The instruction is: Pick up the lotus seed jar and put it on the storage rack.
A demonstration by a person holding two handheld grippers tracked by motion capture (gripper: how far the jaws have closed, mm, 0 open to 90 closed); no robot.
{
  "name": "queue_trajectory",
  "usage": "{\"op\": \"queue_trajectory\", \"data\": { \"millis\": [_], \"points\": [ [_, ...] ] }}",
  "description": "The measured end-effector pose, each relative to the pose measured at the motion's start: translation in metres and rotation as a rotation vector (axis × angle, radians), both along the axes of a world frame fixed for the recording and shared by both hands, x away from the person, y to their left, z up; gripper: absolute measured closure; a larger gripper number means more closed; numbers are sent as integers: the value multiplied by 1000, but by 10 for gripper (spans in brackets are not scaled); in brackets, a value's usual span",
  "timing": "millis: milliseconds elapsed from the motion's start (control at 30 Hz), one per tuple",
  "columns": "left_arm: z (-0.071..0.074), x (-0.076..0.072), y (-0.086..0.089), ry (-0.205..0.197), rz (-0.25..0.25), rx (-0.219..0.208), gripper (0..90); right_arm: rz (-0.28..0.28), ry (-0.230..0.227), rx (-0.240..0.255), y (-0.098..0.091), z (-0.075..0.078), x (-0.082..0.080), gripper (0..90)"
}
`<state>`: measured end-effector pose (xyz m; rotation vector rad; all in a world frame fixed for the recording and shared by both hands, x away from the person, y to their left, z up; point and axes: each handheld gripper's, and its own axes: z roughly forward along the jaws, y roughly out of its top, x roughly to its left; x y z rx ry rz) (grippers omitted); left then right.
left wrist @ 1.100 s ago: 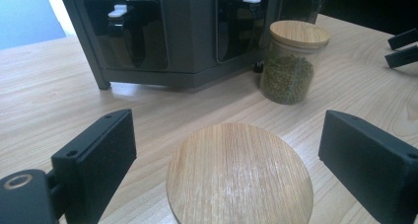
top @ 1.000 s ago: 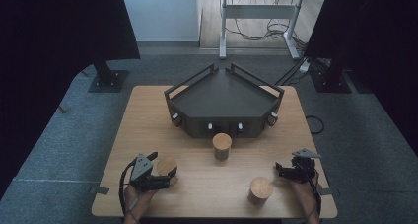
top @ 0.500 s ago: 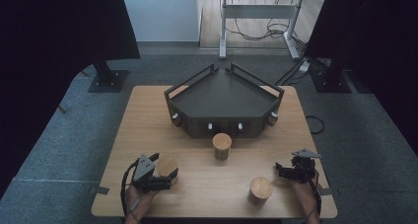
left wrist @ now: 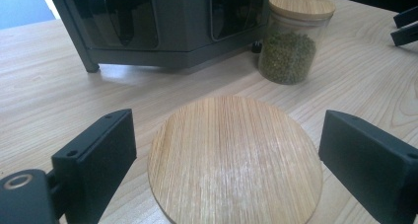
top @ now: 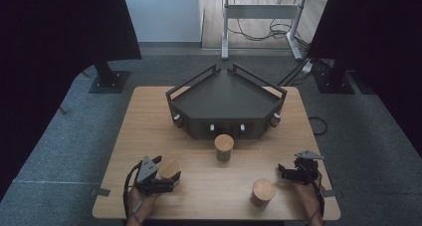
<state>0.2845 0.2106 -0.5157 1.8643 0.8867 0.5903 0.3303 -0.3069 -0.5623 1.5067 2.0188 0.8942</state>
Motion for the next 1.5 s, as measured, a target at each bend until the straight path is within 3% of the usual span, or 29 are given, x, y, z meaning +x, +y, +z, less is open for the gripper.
{"op": "queue_trajectory", "data": {
  "millis": [1000,1333,1500],
  "points": [
    [-13,2,0,38,-7,46,107,2,0,0,0,0,0,80],
    [-14,2,-1,45,-9,74,174,2,0,0,0,0,0,80],
    [-14,2,-1,51,-17,74,251,2,0,0,0,0,0,80]
  ]
}}
